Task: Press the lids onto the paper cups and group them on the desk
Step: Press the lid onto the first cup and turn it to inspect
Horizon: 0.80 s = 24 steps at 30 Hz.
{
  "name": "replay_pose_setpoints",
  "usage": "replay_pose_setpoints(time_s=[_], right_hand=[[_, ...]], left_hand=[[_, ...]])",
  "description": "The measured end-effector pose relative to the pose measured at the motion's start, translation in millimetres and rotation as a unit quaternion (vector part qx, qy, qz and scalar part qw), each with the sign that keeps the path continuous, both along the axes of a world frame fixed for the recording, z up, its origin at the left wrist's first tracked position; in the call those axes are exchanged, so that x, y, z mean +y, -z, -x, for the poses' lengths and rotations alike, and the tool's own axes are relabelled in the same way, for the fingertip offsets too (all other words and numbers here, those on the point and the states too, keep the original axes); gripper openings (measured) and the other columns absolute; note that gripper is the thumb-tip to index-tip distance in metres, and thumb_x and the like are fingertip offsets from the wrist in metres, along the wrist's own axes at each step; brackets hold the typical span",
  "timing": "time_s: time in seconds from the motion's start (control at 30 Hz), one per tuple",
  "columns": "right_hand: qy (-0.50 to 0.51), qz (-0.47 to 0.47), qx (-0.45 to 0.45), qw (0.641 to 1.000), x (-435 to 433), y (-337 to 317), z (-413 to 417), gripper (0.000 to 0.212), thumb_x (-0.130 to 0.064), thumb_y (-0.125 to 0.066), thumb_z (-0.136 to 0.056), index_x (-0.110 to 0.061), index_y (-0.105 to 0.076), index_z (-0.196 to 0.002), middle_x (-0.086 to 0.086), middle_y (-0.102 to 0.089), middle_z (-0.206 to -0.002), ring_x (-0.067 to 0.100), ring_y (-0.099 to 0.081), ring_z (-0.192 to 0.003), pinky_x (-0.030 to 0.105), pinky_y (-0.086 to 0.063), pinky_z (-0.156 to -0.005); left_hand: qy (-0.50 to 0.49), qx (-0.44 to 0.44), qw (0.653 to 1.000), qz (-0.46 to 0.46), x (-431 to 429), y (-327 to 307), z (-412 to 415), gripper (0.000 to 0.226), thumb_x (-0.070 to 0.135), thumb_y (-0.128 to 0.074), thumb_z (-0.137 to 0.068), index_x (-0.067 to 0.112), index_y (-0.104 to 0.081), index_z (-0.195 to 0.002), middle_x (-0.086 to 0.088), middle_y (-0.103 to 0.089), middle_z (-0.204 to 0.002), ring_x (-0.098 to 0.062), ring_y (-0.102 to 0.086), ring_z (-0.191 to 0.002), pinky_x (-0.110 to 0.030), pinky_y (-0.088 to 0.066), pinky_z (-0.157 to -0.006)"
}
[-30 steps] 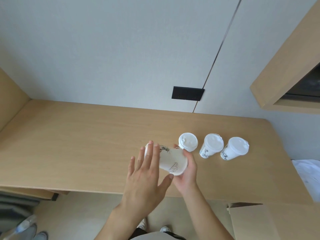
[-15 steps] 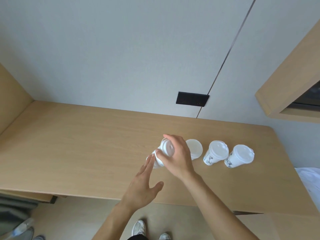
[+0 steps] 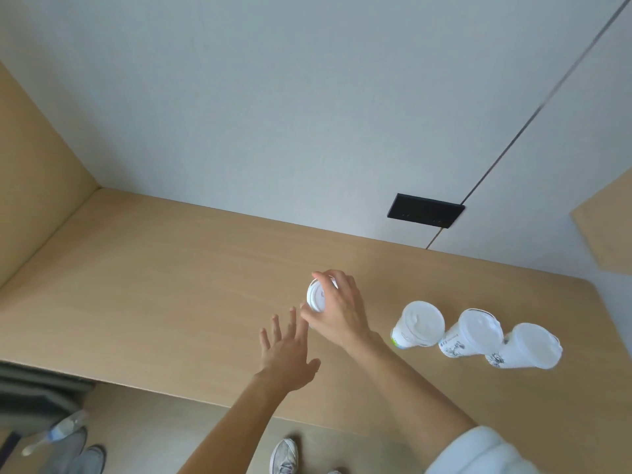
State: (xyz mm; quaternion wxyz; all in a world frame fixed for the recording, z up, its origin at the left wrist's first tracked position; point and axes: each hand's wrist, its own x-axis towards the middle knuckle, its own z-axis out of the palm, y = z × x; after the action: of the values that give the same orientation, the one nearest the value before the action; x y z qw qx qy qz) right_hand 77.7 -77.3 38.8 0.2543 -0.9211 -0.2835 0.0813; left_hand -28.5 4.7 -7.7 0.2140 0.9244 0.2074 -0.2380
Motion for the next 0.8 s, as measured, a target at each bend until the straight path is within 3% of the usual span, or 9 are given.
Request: replay_pose_setpoints(time_s=[0.23, 0.5, 0.63, 0.73, 0.8], right_hand=[[0.018, 0.021, -0.004, 1.0, 31, 31, -8, 0.056, -0.042, -0.073, -0.083, -0.02, -0.067, -0.134, 0.003, -0.065, -0.128, 0.03, -0.062, -0.115, 0.041, -0.054, -0.094], [0.021, 0.06, -0.001, 0.998, 41, 49, -7, 0.061, -0.044, -0.071, -0.083, -0.018, -0.064, -0.138, 0.009, -0.062, -0.135, 0.033, -0.06, -0.12, 0.044, -0.052, -0.097], [0.009, 0.103, -0.025, 0.994, 46, 52, -4, 0.063, -0.052, -0.064, -0.088, -0.02, -0.058, -0.143, 0.01, -0.056, -0.142, 0.032, -0.057, -0.126, 0.045, -0.049, -0.1], [0.003, 0.136, -0.039, 0.99, 47, 51, -2, 0.07, -0.058, -0.058, -0.088, -0.021, -0.052, -0.148, 0.012, -0.051, -0.147, 0.033, -0.053, -0.127, 0.045, -0.045, -0.102], [0.001, 0.152, -0.038, 0.988, 47, 50, -2, 0.082, -0.066, -0.052, -0.087, -0.021, -0.042, -0.155, 0.015, -0.043, -0.155, 0.036, -0.047, -0.134, 0.049, -0.037, -0.112]], left_hand=[[0.018, 0.051, 0.993, -0.102, 24, 24, -22, 0.098, 0.055, -0.046, -0.101, 0.018, 0.022, -0.161, -0.017, 0.04, -0.163, -0.048, 0.031, -0.151, -0.07, 0.007, -0.122], [0.033, 0.066, 0.991, -0.114, 38, 42, -33, 0.096, 0.059, -0.047, -0.1, 0.016, 0.01, -0.164, -0.017, 0.049, -0.155, -0.047, 0.032, -0.151, -0.07, 0.007, -0.122], [0.034, 0.076, 0.99, -0.117, 42, 44, -31, 0.095, 0.059, -0.047, -0.1, 0.015, 0.006, -0.165, -0.019, 0.043, -0.161, -0.047, 0.032, -0.151, -0.07, 0.009, -0.121], [0.03, 0.064, 0.99, -0.12, 46, 44, -26, 0.101, 0.06, -0.049, -0.098, 0.016, 0.016, -0.163, -0.019, 0.046, -0.159, -0.047, 0.033, -0.15, -0.071, 0.01, -0.119], [0.021, 0.047, 0.991, -0.122, 50, 43, -21, 0.111, 0.063, -0.05, -0.096, 0.02, 0.031, -0.158, -0.017, 0.052, -0.154, -0.047, 0.034, -0.15, -0.072, 0.009, -0.12]])
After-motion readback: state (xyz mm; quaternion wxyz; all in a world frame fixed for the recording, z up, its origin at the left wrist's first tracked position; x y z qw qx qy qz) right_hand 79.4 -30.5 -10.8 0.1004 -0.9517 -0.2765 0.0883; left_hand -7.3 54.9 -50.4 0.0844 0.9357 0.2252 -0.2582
